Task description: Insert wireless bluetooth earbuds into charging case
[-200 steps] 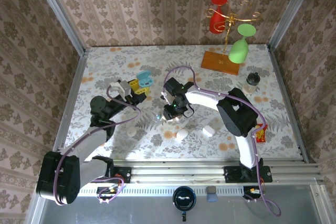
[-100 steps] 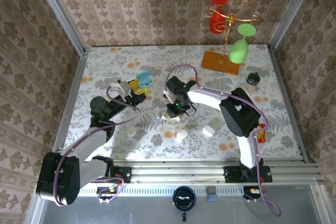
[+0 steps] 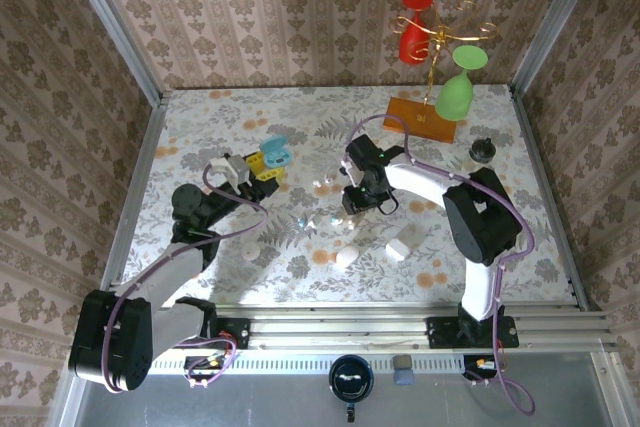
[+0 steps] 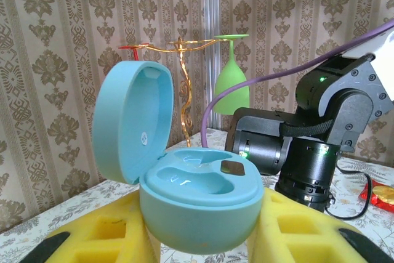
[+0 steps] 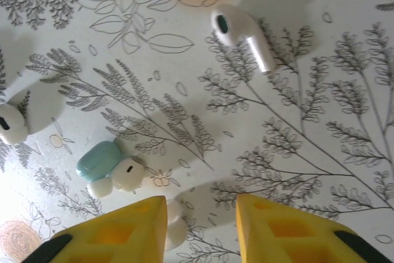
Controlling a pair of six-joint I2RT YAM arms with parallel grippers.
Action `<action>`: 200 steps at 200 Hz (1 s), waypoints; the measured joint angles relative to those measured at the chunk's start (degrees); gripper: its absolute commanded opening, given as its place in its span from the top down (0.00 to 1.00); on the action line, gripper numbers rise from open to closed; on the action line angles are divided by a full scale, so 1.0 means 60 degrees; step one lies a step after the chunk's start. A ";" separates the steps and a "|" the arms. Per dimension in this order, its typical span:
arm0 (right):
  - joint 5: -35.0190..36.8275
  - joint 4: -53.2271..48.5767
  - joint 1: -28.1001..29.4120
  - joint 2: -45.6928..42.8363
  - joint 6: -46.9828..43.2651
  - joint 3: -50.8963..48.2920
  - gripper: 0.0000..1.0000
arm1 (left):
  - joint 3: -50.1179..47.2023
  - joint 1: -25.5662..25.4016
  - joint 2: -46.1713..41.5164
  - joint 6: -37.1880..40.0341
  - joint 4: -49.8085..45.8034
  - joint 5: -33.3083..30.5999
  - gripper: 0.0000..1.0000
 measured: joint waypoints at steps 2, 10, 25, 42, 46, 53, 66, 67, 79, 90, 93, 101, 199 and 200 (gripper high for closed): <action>0.0007 0.0004 0.0029 -0.0004 0.0004 0.0000 0.56 | 0.0000 0.0000 0.0000 0.0015 0.0000 -0.0004 0.76; 0.0051 0.0015 0.0189 -0.0007 0.0051 0.0000 0.52 | -0.0011 0.0007 0.0000 0.0018 0.0018 -0.0022 0.75; 0.0193 0.0040 0.0528 -0.0007 0.0244 0.0004 0.51 | -0.0117 0.0113 0.0000 0.0018 0.0171 -0.0080 0.76; 0.0470 0.0036 0.0947 0.0022 0.0514 0.0127 0.50 | -0.0324 0.0423 0.0022 0.0011 0.0426 -0.0171 0.76; 0.0550 0.0036 0.1045 0.0044 0.0557 0.0189 0.50 | -0.0382 0.0514 0.0040 0.0007 0.0488 -0.0200 0.76; 0.0674 0.0036 0.1162 0.0091 0.0627 0.0291 0.49 | -0.0452 0.0659 0.0066 0.0004 0.0590 -0.0226 0.76; 0.0943 0.0036 0.1402 0.0229 0.0758 0.0554 0.49 | -0.0572 0.0947 0.0109 -0.0051 0.0739 -0.0324 0.76; 0.0973 0.0036 0.1432 0.0251 0.0772 0.0590 0.48 | -0.0576 0.0965 0.0109 -0.0058 0.0747 -0.0331 0.76; 0.1242 0.0018 0.1596 0.0444 0.0831 0.0860 0.48 | -0.0608 0.1137 0.0109 -0.0062 0.0809 -0.0393 0.76; 0.1483 -0.0040 0.1698 0.0648 0.0834 0.1104 0.49 | -0.0612 0.1213 0.0106 -0.0062 0.0878 -0.0426 0.76; 0.1545 -0.0047 0.1719 0.0699 0.0834 0.1162 0.49 | -0.0612 0.1242 0.0109 -0.0062 0.0903 -0.0426 0.76; 0.1712 -0.0113 0.1767 0.0860 0.0831 0.1333 0.49 | -0.0612 0.1264 0.0109 -0.0062 0.0954 -0.0430 0.76; 0.2251 -0.1053 0.1814 0.1541 0.0688 0.1836 0.75 | -0.0659 0.1373 0.0106 -0.0062 0.1231 -0.0459 0.76; 0.2251 -0.1053 0.1814 0.1541 0.0685 0.1836 0.75 | -0.0659 0.1373 0.0106 -0.0062 0.1231 -0.0455 0.76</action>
